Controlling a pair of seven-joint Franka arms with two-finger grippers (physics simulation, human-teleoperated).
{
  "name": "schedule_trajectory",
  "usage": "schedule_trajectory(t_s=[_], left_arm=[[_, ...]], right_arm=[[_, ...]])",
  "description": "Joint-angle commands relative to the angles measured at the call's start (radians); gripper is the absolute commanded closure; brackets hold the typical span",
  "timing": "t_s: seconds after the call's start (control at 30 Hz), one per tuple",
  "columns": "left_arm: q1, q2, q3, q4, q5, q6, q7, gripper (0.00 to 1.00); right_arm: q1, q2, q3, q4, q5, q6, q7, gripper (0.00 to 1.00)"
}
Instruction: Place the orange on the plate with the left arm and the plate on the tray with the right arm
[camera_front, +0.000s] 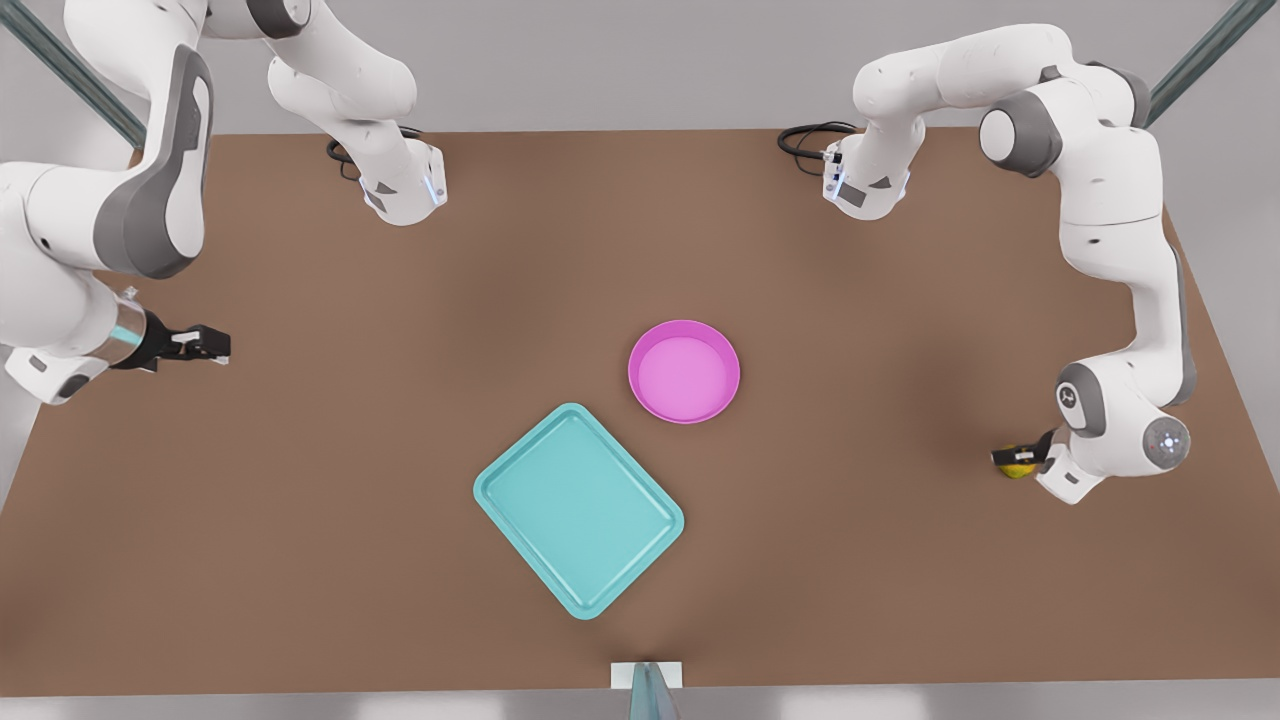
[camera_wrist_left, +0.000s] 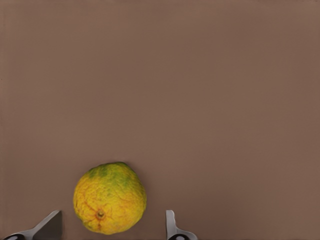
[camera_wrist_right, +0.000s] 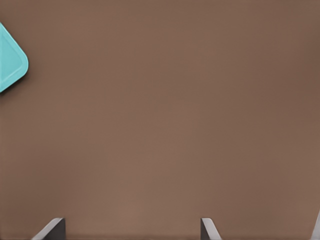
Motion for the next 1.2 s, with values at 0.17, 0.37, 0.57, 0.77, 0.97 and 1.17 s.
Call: schedule_trajectory(t_s=[0.17,0.37,0.57,0.77,0.97,1.17], left_arm=[[-0.002,0.02,0.012,-0.005,0.008,0.089,0.08,0.0],[-0.002,0.047,0.012,-0.007,0.008,0.087,0.078,0.0],[-0.003,0.056,0.012,-0.007,0.006,0.095,0.069,0.0],[-0.005,0.058,0.012,-0.007,0.002,0.087,0.06,0.39],[-0.259,-0.111,-0.011,0.01,-0.004,-0.19,-0.194,0.39],[-0.913,-0.074,-0.014,0.078,-0.08,-0.336,-0.86,0.36]], right_arm=[[0.001,0.003,0.0,0.0,0.007,-0.006,-0.041,0.0],[0.0,0.011,0.0,0.0,0.01,-0.013,-0.043,0.0],[0.0,0.015,0.0,0.0,0.012,-0.015,-0.043,0.0],[-0.002,0.017,0.0,0.0,0.012,-0.015,-0.044,0.0],[-0.011,0.018,0.0,0.0,0.012,-0.015,-0.053,0.0],[-0.014,0.023,0.001,0.0,0.013,-0.022,-0.055,0.0]])
